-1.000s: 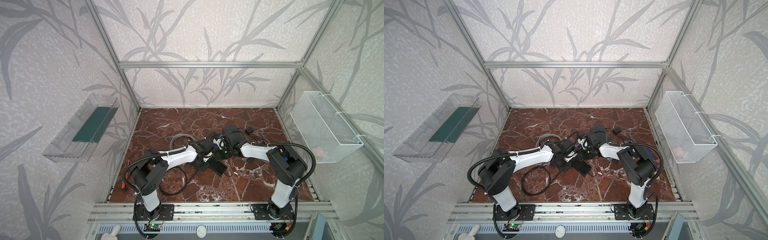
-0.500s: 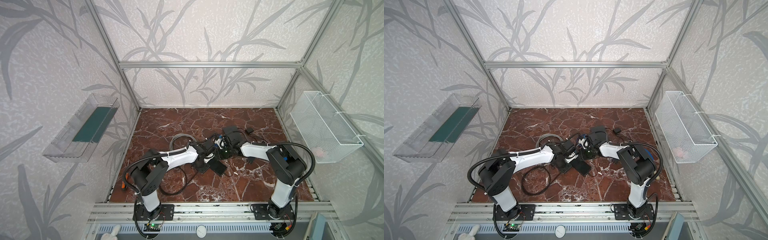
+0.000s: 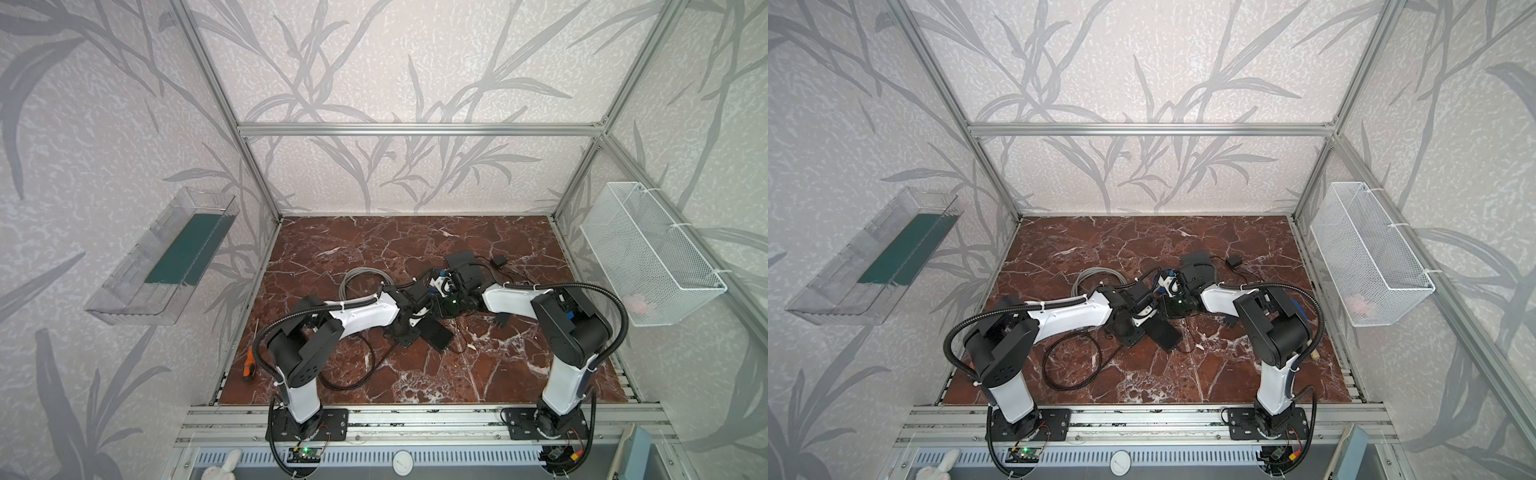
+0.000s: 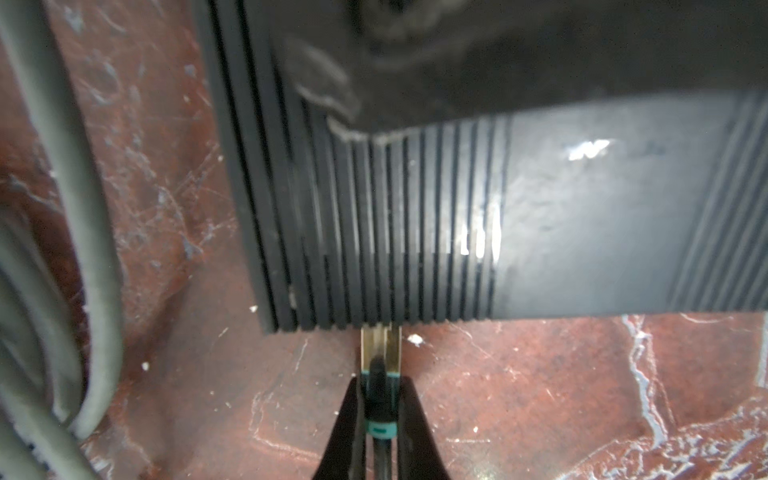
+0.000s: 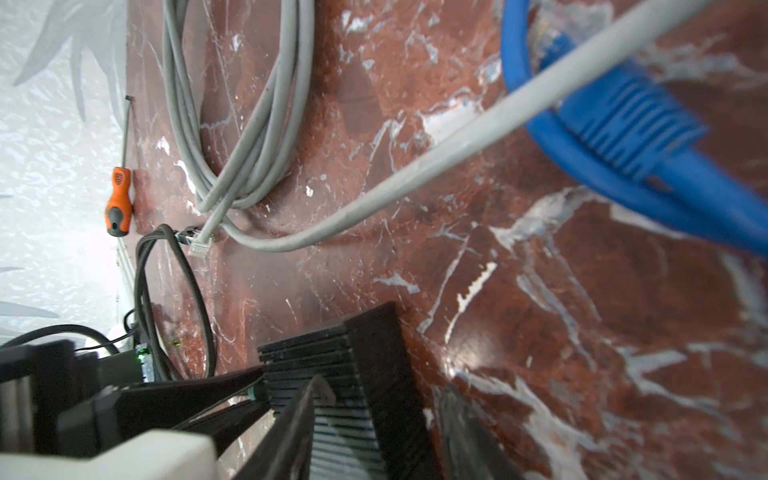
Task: Insert the plug into the switch port
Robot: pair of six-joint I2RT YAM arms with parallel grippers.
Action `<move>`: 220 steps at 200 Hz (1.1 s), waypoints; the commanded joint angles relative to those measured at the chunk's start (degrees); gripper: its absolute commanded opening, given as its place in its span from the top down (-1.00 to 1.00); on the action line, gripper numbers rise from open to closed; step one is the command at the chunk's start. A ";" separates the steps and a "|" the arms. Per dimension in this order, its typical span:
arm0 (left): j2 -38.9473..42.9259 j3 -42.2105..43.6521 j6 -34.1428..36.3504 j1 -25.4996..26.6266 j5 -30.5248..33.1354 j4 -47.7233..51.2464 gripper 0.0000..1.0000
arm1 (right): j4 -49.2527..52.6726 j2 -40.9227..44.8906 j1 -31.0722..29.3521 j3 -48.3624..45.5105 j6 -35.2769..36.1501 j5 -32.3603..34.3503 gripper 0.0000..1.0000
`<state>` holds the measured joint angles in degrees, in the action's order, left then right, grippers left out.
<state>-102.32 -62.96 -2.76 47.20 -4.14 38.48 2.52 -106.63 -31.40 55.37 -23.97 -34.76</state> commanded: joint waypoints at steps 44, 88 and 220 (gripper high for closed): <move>2.31 -0.60 -0.71 0.53 -1.20 -6.79 0.89 | 4.98 -3.27 -0.77 -2.64 -0.94 -1.06 0.02; 4.53 0.99 -0.84 0.61 -3.50 -9.07 0.89 | 4.51 -3.07 -0.85 -3.33 -2.35 -0.09 0.06; 3.15 3.01 -1.57 0.61 3.08 -17.55 0.89 | 4.03 -2.68 -1.56 -8.25 3.12 -4.35 0.18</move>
<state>-100.66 -60.82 -3.62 47.64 -4.49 33.58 -3.44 -106.56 -30.68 51.33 -22.61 -37.50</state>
